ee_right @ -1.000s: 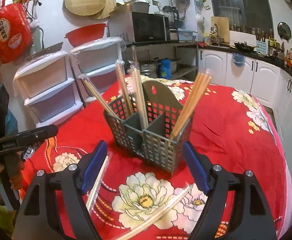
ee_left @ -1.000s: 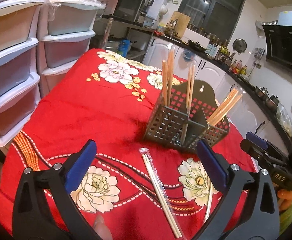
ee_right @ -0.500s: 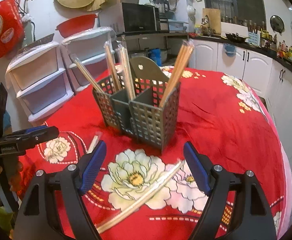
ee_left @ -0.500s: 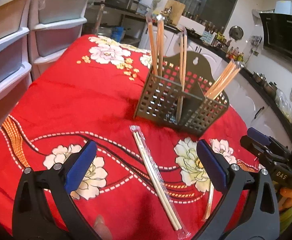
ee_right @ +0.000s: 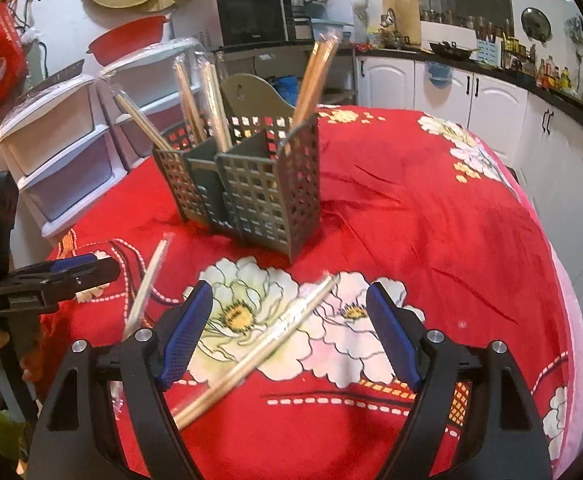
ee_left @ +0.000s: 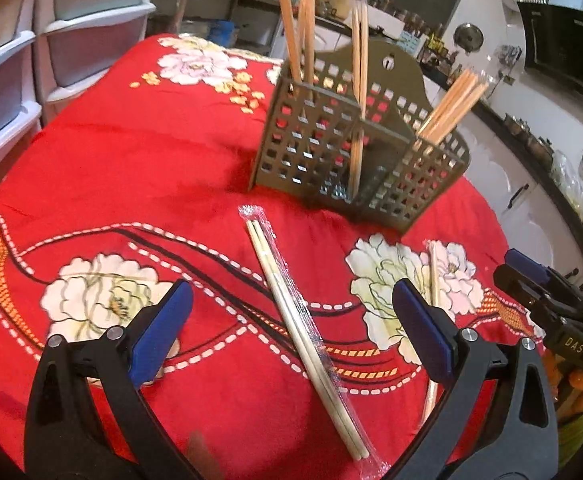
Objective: Organize utensils
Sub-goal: 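Pull both open grippers back toward the last wrapped chopsticks on the cloth, then close the left gripper on a wrapped chopstick while the right gripper grasps another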
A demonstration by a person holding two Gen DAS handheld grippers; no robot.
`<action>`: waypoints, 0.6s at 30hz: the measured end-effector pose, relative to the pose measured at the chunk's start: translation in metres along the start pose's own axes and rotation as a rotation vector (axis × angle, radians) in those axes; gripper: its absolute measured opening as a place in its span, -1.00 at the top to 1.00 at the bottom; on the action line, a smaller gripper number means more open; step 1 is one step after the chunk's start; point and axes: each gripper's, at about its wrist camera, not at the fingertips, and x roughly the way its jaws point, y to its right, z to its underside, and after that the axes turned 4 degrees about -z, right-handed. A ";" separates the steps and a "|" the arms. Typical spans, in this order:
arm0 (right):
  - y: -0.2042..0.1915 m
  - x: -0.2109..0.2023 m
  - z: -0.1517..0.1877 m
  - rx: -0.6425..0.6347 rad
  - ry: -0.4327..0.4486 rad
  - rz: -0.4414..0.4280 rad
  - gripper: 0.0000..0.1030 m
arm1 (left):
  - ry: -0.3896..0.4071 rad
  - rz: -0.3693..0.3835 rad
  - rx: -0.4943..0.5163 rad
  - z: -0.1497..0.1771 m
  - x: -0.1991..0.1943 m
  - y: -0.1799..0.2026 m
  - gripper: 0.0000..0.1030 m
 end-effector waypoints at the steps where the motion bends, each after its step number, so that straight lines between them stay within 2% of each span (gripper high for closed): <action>1: 0.001 0.002 0.002 0.005 -0.006 0.000 -0.48 | -0.009 0.001 0.003 0.000 0.004 0.001 -0.77; 6: 0.010 0.013 0.010 0.028 -0.049 -0.003 -0.48 | -0.051 0.002 0.011 -0.001 0.024 0.005 -0.77; 12: 0.015 0.038 0.009 0.060 -0.111 -0.018 -0.48 | -0.103 -0.007 -0.005 -0.010 0.047 0.004 -0.54; 18: 0.016 0.070 -0.003 0.085 -0.188 -0.001 -0.23 | -0.119 -0.030 -0.028 -0.022 0.061 -0.002 -0.34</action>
